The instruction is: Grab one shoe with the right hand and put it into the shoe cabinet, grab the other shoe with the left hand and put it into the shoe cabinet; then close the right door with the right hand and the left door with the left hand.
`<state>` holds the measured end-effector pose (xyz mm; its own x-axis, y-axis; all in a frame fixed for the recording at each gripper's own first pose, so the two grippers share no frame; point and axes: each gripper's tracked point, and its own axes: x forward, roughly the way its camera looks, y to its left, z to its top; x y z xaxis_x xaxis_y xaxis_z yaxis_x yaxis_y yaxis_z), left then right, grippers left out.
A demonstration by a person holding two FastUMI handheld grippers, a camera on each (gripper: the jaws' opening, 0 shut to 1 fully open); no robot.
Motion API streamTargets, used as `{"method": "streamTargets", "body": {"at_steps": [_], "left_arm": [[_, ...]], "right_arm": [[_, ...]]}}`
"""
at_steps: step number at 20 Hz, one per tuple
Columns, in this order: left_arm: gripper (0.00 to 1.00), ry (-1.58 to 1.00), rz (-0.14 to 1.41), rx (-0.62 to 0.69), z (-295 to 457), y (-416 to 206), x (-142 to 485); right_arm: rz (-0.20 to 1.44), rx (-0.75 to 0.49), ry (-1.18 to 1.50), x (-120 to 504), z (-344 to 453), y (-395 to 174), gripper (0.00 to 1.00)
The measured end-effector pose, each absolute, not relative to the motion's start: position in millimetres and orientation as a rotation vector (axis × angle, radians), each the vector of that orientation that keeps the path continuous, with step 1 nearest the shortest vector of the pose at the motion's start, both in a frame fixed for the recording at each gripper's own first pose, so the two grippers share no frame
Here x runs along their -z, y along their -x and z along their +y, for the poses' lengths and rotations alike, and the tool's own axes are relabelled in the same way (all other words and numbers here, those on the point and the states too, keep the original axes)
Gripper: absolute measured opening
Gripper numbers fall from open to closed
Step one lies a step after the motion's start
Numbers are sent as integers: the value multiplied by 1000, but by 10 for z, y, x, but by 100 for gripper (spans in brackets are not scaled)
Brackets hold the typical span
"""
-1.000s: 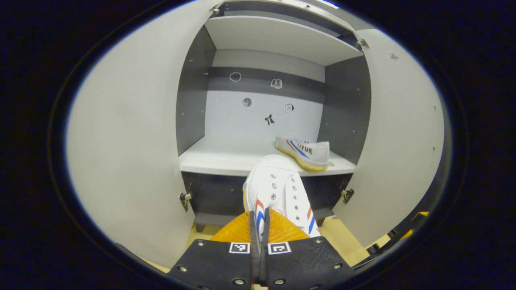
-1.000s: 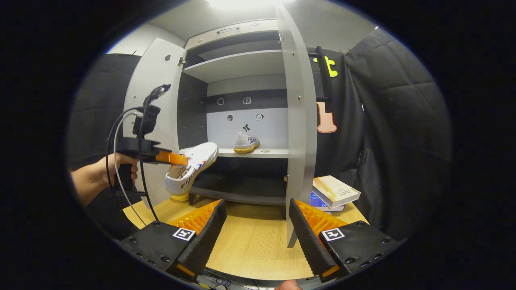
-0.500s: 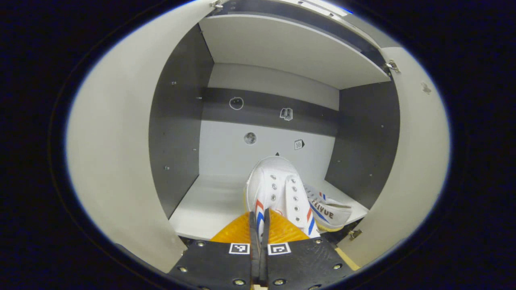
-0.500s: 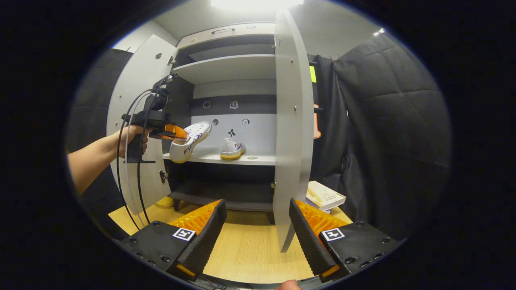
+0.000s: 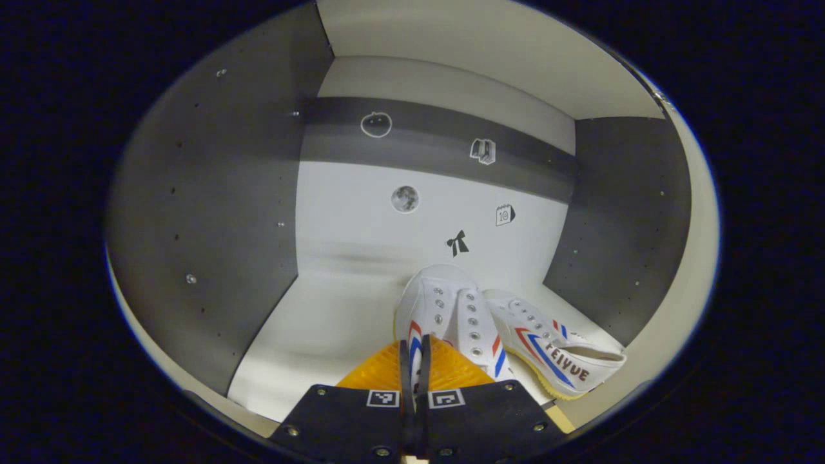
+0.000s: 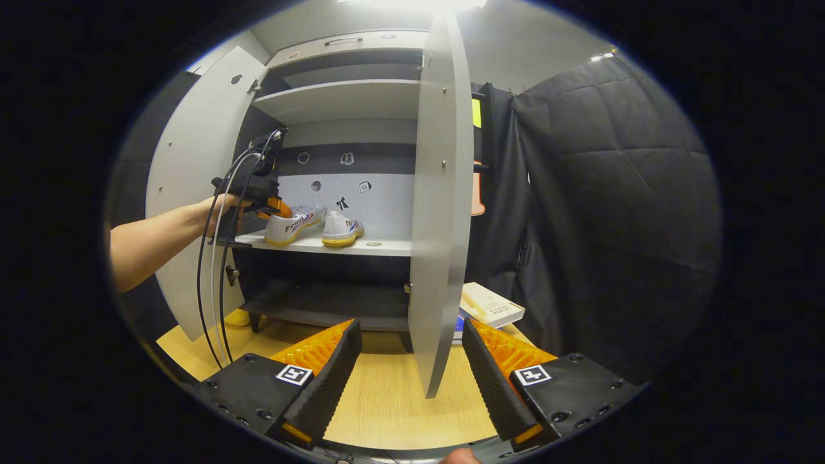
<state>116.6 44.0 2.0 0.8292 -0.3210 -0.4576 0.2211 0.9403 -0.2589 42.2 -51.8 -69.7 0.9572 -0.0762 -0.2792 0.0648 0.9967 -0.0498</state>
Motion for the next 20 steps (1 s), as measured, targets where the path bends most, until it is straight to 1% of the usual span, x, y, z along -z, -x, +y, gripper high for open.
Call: {"method": "streamTargets", "body": {"at_steps": [2,4,6,8,10,12,15,18,20], "left_arm": [[1,186,534,273,454,-1182,21],[2,183,493,261,466,-1247,-88],[1,143,477,241,535,-1284,-144],[2,136,466,239,520,-1219,-207],[7,148,432,232,529,-1114,-338],[40,169,383,258,467,-935,-547],[90,127,306,270,465,-590,-937],[90,89,211,290,417,-162,-1422],[89,75,154,275,451,183,-1738]], "right_arm": [[279,81,43,666,-559,-438,98],[278,85,43,657,-589,-447,98],[279,87,38,657,-632,-446,98],[270,88,30,625,-690,-444,98],[260,82,23,576,-746,-446,97],[243,74,20,505,-815,-450,97],[218,47,14,368,-879,-445,97],[183,14,1,211,-930,-429,98],[162,-13,-2,128,-973,-415,98]]}}
